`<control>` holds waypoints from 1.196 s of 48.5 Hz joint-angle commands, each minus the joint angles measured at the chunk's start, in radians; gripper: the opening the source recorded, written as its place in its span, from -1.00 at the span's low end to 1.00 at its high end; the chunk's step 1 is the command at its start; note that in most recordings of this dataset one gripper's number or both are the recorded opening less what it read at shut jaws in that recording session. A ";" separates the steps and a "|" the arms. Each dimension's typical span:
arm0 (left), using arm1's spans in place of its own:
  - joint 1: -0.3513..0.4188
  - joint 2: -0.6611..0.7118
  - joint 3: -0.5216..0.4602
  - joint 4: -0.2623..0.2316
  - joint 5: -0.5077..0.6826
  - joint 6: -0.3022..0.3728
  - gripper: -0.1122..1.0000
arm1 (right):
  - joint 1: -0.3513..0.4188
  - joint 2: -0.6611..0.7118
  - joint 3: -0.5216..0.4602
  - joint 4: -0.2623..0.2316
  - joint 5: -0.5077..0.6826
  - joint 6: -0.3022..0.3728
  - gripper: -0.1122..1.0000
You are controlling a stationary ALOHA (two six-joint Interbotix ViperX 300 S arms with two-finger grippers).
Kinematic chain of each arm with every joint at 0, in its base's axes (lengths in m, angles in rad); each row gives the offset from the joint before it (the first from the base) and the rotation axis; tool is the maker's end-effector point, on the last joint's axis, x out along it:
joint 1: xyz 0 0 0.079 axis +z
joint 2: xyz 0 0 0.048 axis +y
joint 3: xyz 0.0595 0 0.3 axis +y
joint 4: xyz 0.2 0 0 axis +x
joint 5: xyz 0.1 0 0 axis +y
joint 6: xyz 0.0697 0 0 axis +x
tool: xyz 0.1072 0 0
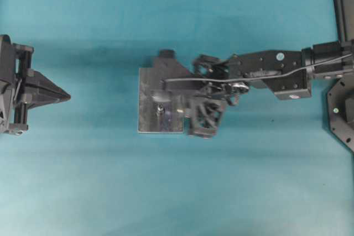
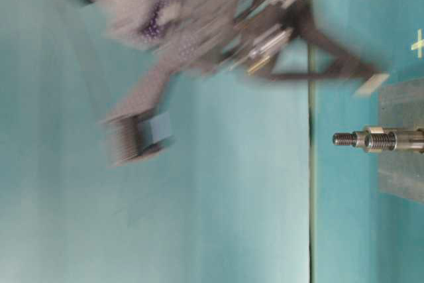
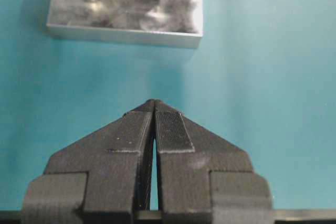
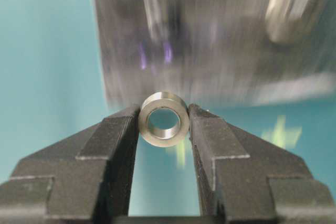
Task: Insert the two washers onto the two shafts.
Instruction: 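Carry the washer over the lower shaft, then lower the washer onto the lower shaft and open the right gripper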
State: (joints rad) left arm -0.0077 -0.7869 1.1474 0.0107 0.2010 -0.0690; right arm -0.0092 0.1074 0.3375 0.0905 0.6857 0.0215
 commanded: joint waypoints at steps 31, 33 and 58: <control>0.000 0.002 -0.012 0.002 -0.009 -0.002 -0.80 | 0.000 0.100 -0.163 -0.006 0.049 -0.034 -0.20; 0.000 0.002 -0.012 0.002 -0.009 -0.002 -0.80 | 0.000 0.103 -0.163 -0.006 0.057 -0.034 -0.20; 0.000 0.002 -0.009 0.003 -0.009 -0.002 -0.80 | -0.002 0.135 -0.167 -0.006 0.071 -0.034 -0.20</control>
State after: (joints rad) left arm -0.0077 -0.7869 1.1490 0.0107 0.1994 -0.0690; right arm -0.0107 0.2592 0.1871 0.0844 0.7486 -0.0031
